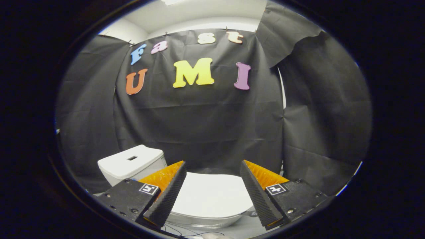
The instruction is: Open the toilet lid.
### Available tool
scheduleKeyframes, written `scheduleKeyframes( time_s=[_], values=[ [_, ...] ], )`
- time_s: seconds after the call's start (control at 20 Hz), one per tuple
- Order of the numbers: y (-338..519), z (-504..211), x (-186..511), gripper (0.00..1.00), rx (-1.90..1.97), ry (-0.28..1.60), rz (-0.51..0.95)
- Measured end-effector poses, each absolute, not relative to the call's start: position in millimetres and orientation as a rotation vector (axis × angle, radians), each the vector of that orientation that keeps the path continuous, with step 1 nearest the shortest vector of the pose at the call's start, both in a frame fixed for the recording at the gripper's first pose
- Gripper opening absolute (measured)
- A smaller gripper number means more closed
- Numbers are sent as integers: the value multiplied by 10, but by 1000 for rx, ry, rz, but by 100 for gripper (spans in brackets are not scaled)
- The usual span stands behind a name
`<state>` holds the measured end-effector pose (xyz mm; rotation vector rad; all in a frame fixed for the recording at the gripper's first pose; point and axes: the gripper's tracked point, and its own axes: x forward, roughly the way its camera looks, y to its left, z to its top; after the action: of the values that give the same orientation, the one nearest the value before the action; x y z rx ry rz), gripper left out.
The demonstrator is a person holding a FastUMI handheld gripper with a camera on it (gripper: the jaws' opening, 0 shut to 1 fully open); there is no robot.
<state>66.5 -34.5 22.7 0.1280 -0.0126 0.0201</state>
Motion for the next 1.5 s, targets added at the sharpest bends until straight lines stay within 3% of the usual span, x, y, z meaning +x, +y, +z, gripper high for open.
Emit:
scheduleKeyframes(
  time_s=[0.3,0.75,1.05,1.15,1.3,1.5],
  values=[
    [-827,-71,1085,100,379,58,27],
    [-1598,-1280,1438,98,707,245,-94],
    [-1737,-1934,1462,96,924,365,-99],
    [-1797,-2134,1460,94,973,401,-130],
    [-1881,-2402,1427,82,1078,447,-166],
    [-1760,-2595,1359,79,1184,493,-135]
  ],
)
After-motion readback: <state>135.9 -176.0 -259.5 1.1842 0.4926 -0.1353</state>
